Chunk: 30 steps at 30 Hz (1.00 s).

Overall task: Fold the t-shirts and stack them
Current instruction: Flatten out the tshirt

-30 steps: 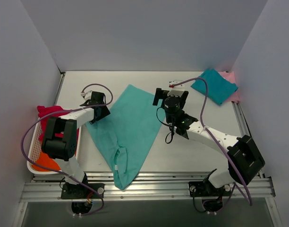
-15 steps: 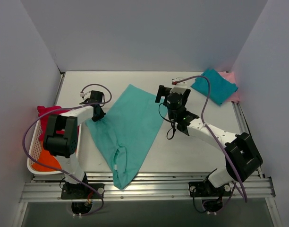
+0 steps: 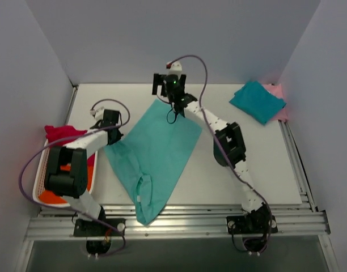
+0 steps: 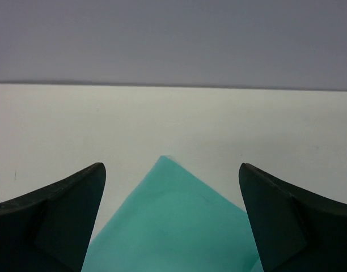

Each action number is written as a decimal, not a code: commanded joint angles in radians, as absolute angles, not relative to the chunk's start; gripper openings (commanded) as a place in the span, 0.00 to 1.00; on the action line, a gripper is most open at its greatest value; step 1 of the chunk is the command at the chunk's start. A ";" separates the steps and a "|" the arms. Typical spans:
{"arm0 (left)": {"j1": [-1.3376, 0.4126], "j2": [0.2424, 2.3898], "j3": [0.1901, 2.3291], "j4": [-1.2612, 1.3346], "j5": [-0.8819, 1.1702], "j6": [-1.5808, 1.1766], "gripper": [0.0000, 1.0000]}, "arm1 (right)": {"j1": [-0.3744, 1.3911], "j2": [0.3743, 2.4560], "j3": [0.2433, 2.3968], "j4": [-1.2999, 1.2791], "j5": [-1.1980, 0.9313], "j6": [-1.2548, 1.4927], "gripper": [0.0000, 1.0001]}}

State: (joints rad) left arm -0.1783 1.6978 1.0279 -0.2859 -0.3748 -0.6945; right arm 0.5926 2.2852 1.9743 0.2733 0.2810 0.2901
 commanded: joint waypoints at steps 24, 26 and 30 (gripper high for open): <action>-0.161 1.579 0.917 -0.120 -0.249 -0.690 0.02 | 0.655 2.827 2.485 0.400 0.045 0.434 1.00; -0.161 1.566 0.907 -0.117 -0.249 -0.690 0.02 | 0.657 2.838 2.485 0.405 0.035 0.449 1.00; -0.158 1.546 0.897 -0.121 -0.250 -0.686 0.02 | 0.669 2.855 2.473 0.403 0.060 0.436 1.00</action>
State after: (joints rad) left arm -0.1619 1.5879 0.9031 -0.1574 -0.2565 -0.6926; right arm 0.6781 2.8128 2.4424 0.3515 0.0364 0.4339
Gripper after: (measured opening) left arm 0.040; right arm 0.997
